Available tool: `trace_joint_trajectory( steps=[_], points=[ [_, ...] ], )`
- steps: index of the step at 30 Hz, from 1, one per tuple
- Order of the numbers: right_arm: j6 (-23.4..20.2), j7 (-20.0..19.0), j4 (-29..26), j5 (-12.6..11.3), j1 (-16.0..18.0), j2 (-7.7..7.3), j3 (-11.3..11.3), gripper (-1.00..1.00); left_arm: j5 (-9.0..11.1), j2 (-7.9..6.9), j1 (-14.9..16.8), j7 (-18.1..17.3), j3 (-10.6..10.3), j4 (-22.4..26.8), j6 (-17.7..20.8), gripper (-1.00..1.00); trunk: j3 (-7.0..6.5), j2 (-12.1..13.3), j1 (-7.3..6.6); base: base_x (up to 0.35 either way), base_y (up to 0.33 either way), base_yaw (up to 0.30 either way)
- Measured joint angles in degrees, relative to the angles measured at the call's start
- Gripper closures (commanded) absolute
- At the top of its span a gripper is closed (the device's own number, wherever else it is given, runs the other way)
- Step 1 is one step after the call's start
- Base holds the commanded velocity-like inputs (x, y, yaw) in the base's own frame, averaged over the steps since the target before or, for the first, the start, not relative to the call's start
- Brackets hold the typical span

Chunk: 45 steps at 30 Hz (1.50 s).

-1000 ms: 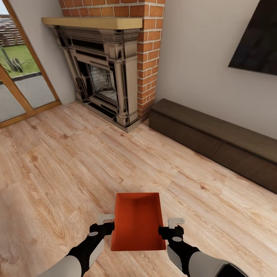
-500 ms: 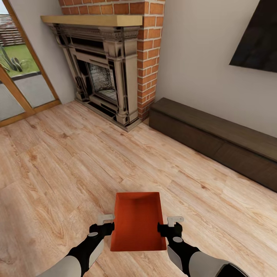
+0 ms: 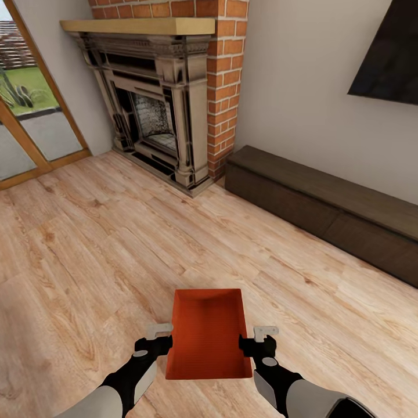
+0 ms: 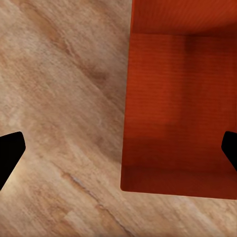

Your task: Move the two storage containers from the living room to the garage. In the garage, place one container on the floor and stack the other container on top of it (either order is fine).

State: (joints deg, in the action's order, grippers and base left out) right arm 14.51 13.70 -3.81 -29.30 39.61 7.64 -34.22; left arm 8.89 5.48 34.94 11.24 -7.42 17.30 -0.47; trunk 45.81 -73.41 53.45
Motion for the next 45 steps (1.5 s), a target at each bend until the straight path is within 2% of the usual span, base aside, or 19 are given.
trace_joint_trajectory(
  steps=[45],
  points=[
    [0.2,0.0,0.0,0.0,0.0,-0.01,0.0,-1.00,0.0,-0.09,0.0,0.0,0.0,-0.1,0.0,-1.00,8.08,-18.1,9.89,0.000,0.000,0.000]
  ],
)
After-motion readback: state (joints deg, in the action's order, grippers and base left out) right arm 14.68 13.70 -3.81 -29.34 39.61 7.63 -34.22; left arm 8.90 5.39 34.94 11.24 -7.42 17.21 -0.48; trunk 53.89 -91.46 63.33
